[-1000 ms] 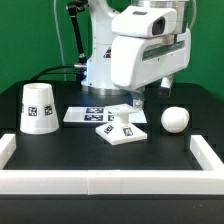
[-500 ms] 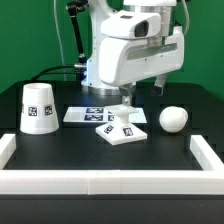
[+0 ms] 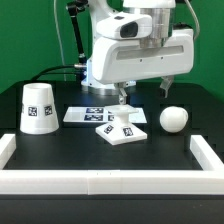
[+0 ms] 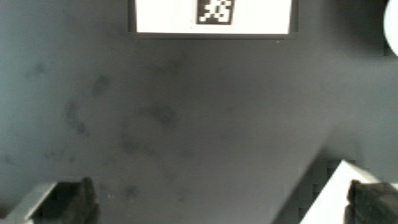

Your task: Assemble lamp

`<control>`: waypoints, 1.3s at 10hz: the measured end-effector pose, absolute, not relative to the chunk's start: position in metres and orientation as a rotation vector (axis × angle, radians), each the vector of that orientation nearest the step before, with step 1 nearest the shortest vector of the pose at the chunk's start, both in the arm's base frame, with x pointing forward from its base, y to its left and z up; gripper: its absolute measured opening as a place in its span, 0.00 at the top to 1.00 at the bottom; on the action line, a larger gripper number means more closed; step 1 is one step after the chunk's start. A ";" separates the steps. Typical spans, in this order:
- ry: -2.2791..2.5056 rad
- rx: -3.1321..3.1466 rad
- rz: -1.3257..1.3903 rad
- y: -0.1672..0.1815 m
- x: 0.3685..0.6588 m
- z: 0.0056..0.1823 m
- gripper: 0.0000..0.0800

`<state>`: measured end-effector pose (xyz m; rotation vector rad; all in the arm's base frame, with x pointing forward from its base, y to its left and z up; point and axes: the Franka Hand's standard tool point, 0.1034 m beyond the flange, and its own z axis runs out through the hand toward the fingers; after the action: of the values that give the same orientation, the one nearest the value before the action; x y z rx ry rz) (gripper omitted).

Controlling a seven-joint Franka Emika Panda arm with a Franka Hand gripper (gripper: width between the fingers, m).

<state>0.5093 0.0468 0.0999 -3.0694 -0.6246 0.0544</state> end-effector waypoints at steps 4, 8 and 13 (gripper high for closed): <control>-0.764 -3.043 -0.025 0.033 0.469 0.087 0.12; -0.810 -3.029 -0.024 0.027 0.458 0.082 0.12; -0.851 -3.016 -0.013 0.010 0.439 0.069 0.12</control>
Offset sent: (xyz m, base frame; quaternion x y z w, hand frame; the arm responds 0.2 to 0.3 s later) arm -0.0396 -0.0107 -0.0083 -0.0028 0.0458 -0.0529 0.9975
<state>0.4392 0.0098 0.0686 -3.0160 -0.8508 -0.0133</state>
